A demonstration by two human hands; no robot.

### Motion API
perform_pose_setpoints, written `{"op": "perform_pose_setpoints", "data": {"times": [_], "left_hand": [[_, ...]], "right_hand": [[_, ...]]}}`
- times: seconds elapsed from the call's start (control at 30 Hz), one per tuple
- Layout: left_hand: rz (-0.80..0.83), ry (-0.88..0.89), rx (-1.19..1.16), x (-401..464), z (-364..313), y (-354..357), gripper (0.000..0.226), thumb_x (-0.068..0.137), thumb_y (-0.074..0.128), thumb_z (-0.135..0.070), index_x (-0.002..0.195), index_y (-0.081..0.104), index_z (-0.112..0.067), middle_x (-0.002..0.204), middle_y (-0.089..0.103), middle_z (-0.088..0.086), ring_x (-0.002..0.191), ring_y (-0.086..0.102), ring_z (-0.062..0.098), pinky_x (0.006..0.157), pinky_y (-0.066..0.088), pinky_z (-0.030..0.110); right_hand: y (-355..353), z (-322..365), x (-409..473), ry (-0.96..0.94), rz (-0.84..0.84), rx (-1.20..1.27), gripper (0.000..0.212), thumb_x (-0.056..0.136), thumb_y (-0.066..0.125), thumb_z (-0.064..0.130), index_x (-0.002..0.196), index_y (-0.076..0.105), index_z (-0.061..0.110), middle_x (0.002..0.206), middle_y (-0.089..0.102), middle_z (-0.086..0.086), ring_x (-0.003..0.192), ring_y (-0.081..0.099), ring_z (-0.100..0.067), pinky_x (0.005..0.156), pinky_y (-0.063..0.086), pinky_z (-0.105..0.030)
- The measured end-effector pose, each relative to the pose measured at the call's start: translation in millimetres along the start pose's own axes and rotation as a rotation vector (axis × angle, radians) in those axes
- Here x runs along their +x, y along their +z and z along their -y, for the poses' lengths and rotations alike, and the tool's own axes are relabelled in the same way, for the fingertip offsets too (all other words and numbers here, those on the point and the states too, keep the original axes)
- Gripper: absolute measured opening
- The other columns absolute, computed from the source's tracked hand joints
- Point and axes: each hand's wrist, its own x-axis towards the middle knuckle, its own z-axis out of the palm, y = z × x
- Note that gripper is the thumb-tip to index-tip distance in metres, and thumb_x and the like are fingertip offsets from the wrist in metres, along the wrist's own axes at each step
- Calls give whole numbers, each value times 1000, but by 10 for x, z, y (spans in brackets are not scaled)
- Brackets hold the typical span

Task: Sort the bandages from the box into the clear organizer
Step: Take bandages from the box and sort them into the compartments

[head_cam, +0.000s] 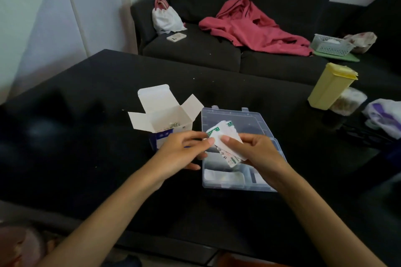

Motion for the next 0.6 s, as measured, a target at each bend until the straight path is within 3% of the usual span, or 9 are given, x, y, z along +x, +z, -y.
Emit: {"op": "perform_pose_setpoints", "data": {"times": [0.17,0.3,0.4,0.5,0.6], "left_hand": [[-24,-37,-72,67,10,27,20,75,75,-29,93,65,-27,76,72,-10,72,69,0,59,54,17],[-86,-9,-57,91,31,88,17,75,76,-22,89,67,-24,76,73,-7,70,69,0,56,53,14],[-96,56,12,93,39,115,17,78,74,-21,92,67,-28,80,72,-11,70,67,-4,52,48,8],[-92,116,73,104,76,153,19,78,75,-20,93,68,-30,82,72,-12,73,68,-2,65,52,9],[-114,146,150,127,118,175,21,75,77,-22,90,67,-34,82,72,-12,77,67,-4,69,50,10]], "right_hand": [[-42,-19,3,-23,27,-23,14,77,73,26,89,68,23,83,72,4,66,69,-7,55,52,-16],[-51,-44,11,30,58,-7,10,79,70,25,88,65,26,78,70,8,62,68,-4,53,51,-16],[-89,-73,18,154,113,6,11,82,69,26,92,67,25,87,71,6,74,68,-8,57,52,-18],[-103,-111,23,217,130,18,25,83,67,30,103,69,15,99,70,-2,84,66,-12,61,53,-21],[-98,-139,33,179,74,-17,21,82,68,26,102,67,17,100,71,-2,85,68,-13,63,54,-22]]}}
